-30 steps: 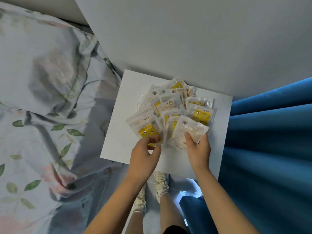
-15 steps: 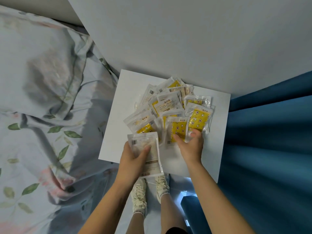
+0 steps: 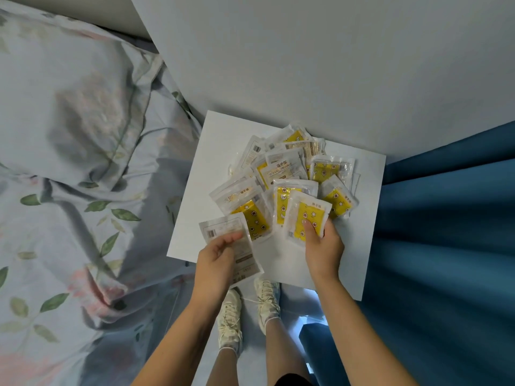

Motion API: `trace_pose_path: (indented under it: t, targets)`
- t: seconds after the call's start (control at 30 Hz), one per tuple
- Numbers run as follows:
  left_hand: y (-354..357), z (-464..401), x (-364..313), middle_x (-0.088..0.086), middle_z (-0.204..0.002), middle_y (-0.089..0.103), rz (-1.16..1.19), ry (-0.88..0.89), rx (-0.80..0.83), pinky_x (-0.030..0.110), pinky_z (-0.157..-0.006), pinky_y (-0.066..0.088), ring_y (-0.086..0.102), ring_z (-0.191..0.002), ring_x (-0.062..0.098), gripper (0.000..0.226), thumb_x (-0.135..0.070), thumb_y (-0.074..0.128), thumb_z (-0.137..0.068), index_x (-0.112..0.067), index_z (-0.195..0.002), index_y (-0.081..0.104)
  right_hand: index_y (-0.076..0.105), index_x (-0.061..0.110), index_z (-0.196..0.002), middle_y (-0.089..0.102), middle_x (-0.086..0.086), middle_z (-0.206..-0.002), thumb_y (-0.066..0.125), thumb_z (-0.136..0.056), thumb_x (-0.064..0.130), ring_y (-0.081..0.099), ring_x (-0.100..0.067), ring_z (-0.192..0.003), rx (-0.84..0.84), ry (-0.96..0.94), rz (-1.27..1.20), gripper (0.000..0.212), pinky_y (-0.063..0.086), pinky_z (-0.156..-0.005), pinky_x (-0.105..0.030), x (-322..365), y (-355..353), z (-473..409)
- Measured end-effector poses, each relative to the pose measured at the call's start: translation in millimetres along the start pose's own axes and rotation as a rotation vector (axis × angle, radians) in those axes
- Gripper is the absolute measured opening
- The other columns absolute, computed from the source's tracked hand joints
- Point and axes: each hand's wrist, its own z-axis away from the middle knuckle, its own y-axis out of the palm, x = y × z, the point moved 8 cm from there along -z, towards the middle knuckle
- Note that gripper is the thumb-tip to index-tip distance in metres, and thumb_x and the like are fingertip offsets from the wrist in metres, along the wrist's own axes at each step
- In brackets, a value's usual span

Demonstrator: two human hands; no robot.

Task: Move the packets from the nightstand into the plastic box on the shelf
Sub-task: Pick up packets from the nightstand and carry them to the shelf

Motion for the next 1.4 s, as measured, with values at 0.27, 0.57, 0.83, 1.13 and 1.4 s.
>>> trace_pose_path:
  t: [0.27, 0.57, 0.83, 1.13, 1.4]
  targets:
    - [22, 2, -7, -0.023, -0.089, 0.071, 0.033, 0.03, 0.13, 0.014, -0.071, 0.053, 0.067, -0.084, -0.004, 0.021, -0.017, 0.056, -0.097, -0.032, -0.09, 0.07, 0.061, 0.019, -0.12, 0.07, 0.004, -0.113, 0.058, -0.095, 0.021, 0.068, -0.01, -0.1, 0.188, 0.227, -0.391, 0.025, 0.055, -0.07, -0.015, 0, -7, 30]
    - [39, 10, -23, -0.031, -0.078, 0.07, -0.012, 0.064, 0.266, 0.004, -0.056, 0.047, 0.066, -0.073, -0.013, 0.039, -0.039, 0.046, -0.1, -0.056, -0.075, 0.071, 0.073, 0.019, -0.11, 0.072, -0.01, -0.116, 0.049, -0.089, 0.026, 0.07, -0.026, -0.105, 0.551, 0.486, -0.991, 0.033, 0.059, -0.072, -0.033, 19, 6, 55]
    - [55, 11, -19, 0.005, -0.118, 0.072, 0.229, -0.025, 0.507, 0.036, -0.093, 0.055, 0.068, -0.11, 0.023, 0.059, -0.076, 0.056, -0.075, -0.033, -0.112, 0.072, 0.069, 0.027, -0.113, 0.072, -0.002, -0.117, 0.063, -0.085, 0.029, 0.067, -0.021, -0.11, 0.623, 0.262, -0.649, 0.029, 0.057, -0.085, -0.036, 36, 17, 56]
    - [14, 3, -10, 0.003, -0.077, 0.077, 0.147, 0.077, 0.169, 0.018, -0.051, 0.05, 0.071, -0.064, 0.011, 0.032, -0.045, 0.072, -0.068, -0.017, -0.085, 0.075, 0.061, 0.047, -0.097, 0.068, 0.027, -0.093, 0.066, -0.077, 0.054, 0.064, 0.007, -0.084, 0.732, -0.045, 0.018, 0.022, 0.053, -0.065, -0.016, 55, 35, 53]
    - [-53, -9, 21, 0.007, -0.094, 0.078, 0.295, 0.0, -0.038, 0.029, -0.063, 0.059, 0.075, -0.085, 0.023, 0.04, -0.043, 0.08, -0.062, -0.017, -0.092, 0.077, 0.042, 0.012, -0.137, 0.046, -0.006, -0.136, 0.083, -0.067, 0.048, 0.042, -0.024, -0.128, 0.414, -0.195, 0.463, 0.089, 0.042, -0.1, -0.036, 37, 89, 15]
